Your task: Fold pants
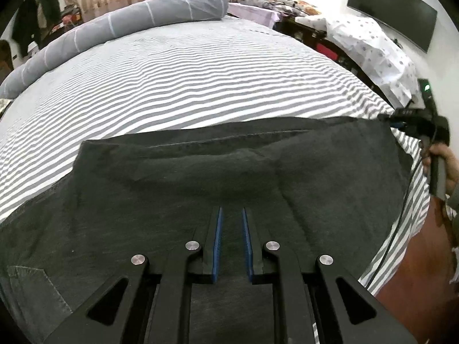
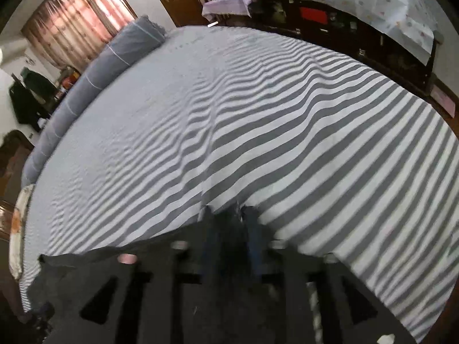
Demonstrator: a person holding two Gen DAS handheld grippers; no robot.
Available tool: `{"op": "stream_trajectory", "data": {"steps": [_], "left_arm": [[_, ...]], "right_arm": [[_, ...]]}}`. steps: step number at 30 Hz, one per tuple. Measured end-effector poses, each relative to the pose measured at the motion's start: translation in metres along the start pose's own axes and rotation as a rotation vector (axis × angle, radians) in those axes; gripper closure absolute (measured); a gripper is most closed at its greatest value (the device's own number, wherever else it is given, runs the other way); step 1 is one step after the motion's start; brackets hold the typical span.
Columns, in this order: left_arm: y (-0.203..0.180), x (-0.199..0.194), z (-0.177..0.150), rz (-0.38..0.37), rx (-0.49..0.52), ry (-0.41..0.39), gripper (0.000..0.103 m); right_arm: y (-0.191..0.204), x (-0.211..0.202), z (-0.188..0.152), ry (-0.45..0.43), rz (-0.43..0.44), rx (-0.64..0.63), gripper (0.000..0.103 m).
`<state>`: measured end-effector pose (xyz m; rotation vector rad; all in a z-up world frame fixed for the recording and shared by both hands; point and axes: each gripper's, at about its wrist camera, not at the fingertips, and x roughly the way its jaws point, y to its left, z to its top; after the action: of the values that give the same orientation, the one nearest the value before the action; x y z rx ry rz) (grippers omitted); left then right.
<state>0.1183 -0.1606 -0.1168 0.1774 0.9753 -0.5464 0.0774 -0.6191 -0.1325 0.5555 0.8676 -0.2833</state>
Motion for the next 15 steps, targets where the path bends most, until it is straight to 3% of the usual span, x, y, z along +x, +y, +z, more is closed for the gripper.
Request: {"op": "stream_trajectory", "data": {"steps": [7,15], "left_arm": [[-0.012,-0.003,-0.001,-0.022,0.009,-0.001,0.088],[-0.033,0.000,-0.001,-0.047,0.038,0.016,0.088]], "right_arm": [[-0.029,-0.053,-0.047,-0.012,0.103,0.080,0.068],[-0.068,-0.051,-0.108,0.038,0.207,0.251,0.068]]}}
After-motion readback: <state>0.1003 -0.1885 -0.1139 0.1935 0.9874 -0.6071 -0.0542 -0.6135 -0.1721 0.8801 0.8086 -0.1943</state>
